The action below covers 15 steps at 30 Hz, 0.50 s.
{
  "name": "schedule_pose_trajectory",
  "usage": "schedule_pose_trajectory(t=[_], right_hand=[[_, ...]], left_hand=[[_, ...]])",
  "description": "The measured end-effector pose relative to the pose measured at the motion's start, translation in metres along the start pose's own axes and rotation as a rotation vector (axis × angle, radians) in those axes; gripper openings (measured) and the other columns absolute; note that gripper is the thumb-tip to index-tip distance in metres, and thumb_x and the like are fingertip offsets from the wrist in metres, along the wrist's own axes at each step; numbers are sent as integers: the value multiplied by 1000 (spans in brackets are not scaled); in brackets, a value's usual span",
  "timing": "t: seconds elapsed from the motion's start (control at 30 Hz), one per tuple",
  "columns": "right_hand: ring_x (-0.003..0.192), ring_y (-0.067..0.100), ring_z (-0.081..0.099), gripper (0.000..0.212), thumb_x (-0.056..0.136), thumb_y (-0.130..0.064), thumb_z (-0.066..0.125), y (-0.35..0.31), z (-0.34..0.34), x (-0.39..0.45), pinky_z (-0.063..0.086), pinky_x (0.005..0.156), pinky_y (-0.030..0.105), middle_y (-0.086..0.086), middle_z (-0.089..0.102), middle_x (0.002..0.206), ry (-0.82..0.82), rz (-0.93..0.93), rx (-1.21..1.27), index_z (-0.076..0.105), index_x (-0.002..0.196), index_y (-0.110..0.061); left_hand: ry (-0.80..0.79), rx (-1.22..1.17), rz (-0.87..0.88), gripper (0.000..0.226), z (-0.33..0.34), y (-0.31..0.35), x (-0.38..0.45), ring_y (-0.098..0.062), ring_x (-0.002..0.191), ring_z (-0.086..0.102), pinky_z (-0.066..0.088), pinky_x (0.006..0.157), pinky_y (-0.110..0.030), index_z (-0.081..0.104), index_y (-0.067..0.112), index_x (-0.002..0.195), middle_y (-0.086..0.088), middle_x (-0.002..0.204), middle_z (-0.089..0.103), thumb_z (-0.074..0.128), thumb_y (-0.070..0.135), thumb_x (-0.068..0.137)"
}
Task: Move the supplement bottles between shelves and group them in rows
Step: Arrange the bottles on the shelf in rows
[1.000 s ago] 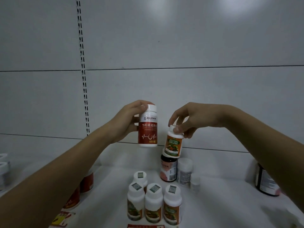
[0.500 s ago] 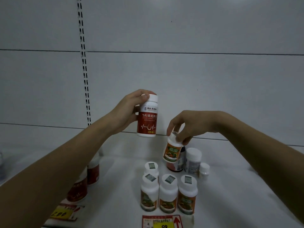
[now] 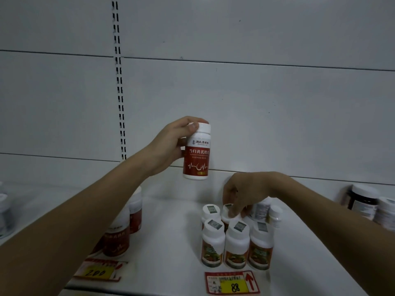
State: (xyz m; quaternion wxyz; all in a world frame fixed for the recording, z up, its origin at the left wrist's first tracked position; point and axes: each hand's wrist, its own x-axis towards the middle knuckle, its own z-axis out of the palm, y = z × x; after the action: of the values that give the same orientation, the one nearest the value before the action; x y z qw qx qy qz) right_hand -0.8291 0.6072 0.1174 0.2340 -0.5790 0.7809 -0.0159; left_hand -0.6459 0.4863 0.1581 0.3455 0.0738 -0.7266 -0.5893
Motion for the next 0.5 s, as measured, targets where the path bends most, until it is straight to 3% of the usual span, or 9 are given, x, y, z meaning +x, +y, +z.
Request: schedule_pose_trajectory(t=[0.13,0.2,0.3,0.37,0.5], right_hand=[[86,17,70,35,84,-24,75,-6,0,-12,61,81,34,2,68,110,5,30,-48,64,117,-17],[94,13,68,34,89,-33,68,-15,-1,-20,58,88,33,-2,68,114,182,-39,-94,62,120,-21],[95,9,70,35,90,-41,64,-33,0,-33,59,76,24,-8,71,109,397,-248,344,61,121,-24],[98,6,70,41,87,-43,67,-46,8,-39,58,73,19,-9,73,107,386,-359,618,58,123,-26],[100,10,71,39,79,-35,74,-64,34,-39,57,74,19,-8,75,106,406,-459,893,59,115,-25]], left_hand=[[-20,12,-6,22,-6,0,-7,-41,111,58,42,101,-55,65,16,110,-15,113,62,45,19,101],[-24,9,1,23,-9,2,-11,-39,111,58,47,97,-49,64,17,112,-14,114,62,44,18,101],[-25,-37,14,26,-13,6,-16,-41,115,58,49,97,-49,62,15,117,-20,124,59,42,18,102],[-24,-64,27,27,-13,8,-19,-41,117,57,50,98,-51,61,14,121,-21,128,57,42,19,102],[-14,-96,52,29,-10,8,-31,-39,116,58,53,95,-49,59,13,125,-18,128,58,44,21,102]])
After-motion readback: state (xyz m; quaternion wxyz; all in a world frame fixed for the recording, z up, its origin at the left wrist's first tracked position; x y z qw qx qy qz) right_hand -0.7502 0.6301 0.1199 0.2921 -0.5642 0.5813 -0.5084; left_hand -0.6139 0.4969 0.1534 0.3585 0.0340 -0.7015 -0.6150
